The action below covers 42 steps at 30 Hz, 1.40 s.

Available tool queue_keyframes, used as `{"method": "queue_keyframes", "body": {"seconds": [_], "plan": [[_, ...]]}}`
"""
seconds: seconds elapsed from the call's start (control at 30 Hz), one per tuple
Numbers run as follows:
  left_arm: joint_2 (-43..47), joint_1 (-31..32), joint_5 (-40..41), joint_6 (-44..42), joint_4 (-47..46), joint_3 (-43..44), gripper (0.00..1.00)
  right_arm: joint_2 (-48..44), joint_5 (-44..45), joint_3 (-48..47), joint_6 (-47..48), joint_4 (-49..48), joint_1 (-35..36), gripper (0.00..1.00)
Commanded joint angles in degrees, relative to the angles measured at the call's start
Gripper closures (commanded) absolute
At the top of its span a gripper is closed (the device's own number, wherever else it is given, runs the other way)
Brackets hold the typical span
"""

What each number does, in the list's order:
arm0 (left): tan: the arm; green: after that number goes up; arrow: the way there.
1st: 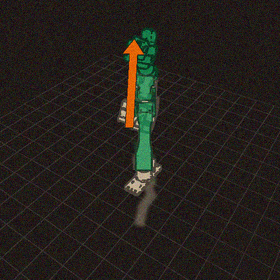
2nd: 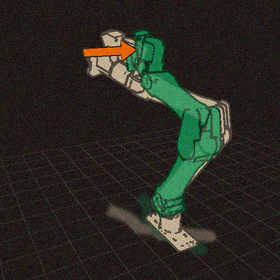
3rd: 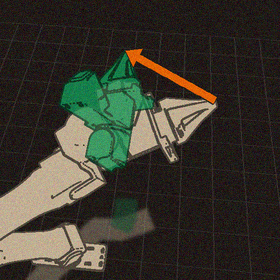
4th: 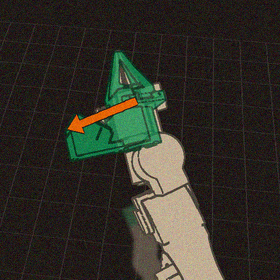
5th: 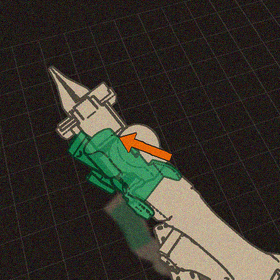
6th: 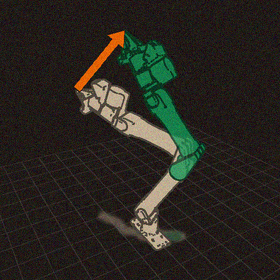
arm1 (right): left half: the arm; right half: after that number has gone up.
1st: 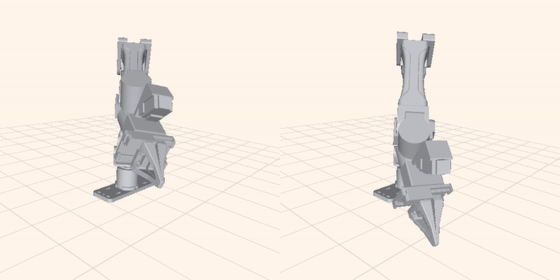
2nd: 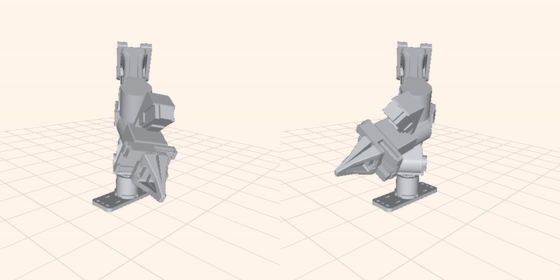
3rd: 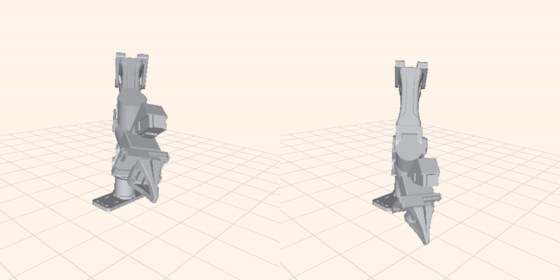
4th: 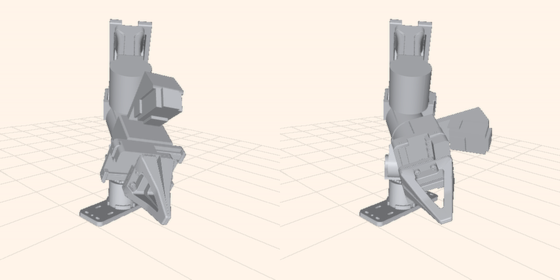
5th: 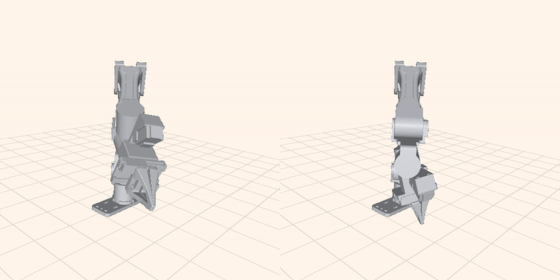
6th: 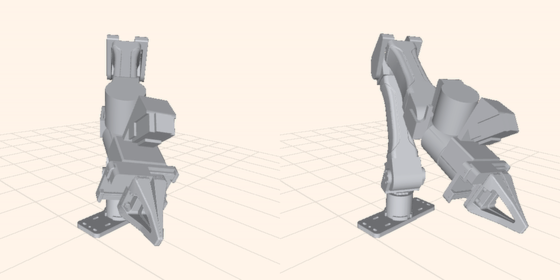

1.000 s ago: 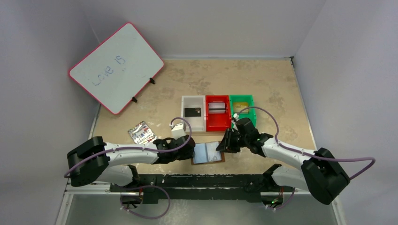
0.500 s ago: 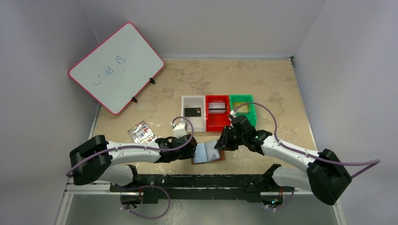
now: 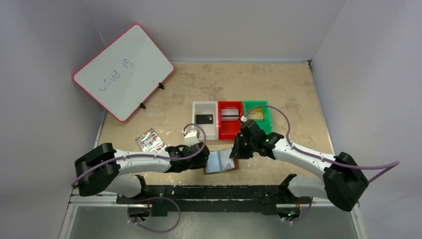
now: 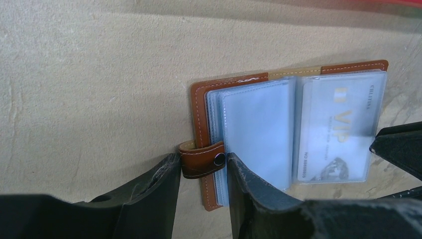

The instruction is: Take the credit cards out of the card holder

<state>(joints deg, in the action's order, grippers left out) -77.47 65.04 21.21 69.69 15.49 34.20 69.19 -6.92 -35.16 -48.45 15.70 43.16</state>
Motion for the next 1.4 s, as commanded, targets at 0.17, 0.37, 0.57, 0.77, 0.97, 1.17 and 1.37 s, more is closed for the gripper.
{"method": "queue_keyframes", "body": {"seconds": [0.17, 0.37, 0.57, 0.77, 0.97, 1.17, 1.37], "plan": [[-0.05, 0.36, 0.16, -0.69, -1.04, 1.42, 0.62, 1.18, 0.12, -4.06, 2.72, 3.25, 1.63, 0.69], [0.32, 0.34, 0.31, -0.76, -0.93, 1.31, 0.62, 1.69, 2.35, -2.95, 1.46, 3.04, 1.93, 0.66], [0.74, 0.35, 0.59, -0.78, -0.69, 1.3, 0.62, 3.73, 3.09, 0.6, -0.56, -1.24, 1.91, 0.63], [0.91, 0.36, 0.74, -0.79, -0.57, 1.31, 0.62, 4.9, 1.42, 1.64, -0.94, -4.26, 1.93, 0.67], [0.89, 0.36, 0.76, -0.71, -0.61, 1.27, 0.62, 3.16, 2.9, -0.97, -0.46, -0.74, 2.08, 0.82], [0.62, 0.35, 0.63, -0.95, -0.05, 2.19, 0.62, 3.05, 4.52, -4.07, 1.1, 3.76, 2.71, 0.87], [0.28, 0.36, 0.76, -1.85, 1.0, 3.2, 0.62, 0.23, -0.78, -2.71, 0.62, -2.26, 2.87, 0.85]]}}
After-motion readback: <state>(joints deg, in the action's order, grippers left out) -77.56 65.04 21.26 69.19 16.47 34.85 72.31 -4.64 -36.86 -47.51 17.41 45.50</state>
